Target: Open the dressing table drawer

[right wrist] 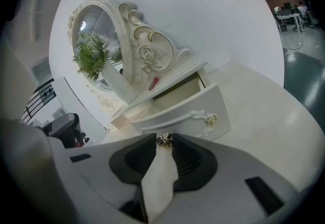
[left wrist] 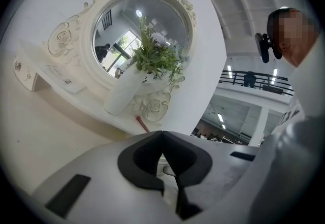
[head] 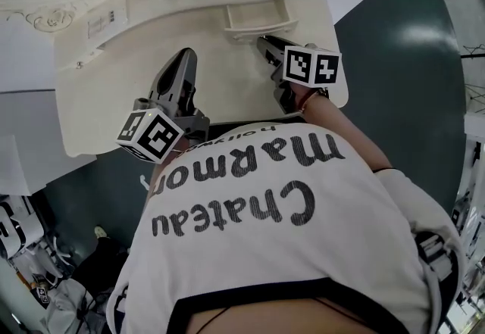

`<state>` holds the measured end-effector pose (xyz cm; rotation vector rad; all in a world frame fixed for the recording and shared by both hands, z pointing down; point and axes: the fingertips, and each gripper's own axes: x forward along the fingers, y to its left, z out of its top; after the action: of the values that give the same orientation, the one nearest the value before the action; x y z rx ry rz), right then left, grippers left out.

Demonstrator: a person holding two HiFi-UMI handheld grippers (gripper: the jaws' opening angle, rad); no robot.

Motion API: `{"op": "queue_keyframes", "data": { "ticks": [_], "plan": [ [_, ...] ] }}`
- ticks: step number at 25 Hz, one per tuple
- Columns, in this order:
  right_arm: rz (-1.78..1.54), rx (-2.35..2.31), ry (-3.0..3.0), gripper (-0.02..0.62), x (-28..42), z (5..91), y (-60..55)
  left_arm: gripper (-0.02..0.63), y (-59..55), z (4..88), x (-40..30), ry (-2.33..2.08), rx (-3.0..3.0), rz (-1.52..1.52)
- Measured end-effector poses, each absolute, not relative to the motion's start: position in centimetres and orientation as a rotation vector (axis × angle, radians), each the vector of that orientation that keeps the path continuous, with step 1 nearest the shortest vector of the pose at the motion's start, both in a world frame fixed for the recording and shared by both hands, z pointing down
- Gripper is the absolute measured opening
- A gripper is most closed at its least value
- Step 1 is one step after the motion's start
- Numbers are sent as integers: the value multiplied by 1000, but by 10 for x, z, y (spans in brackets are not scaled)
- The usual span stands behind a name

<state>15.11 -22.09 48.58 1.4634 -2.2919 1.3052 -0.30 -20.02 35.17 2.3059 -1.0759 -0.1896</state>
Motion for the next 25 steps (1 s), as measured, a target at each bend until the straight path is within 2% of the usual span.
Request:
{"op": "queue_keyframes", "data": {
  "ticks": [19,25],
  "plan": [
    [1375,1526,-2292,109,149,491,-226,23,-172,323,-39,-1156,2351,-231],
    [1495,1651,-2244,110,156,480,-217,23,-154,320,-62,-1166,2336,-201]
  ]
}}
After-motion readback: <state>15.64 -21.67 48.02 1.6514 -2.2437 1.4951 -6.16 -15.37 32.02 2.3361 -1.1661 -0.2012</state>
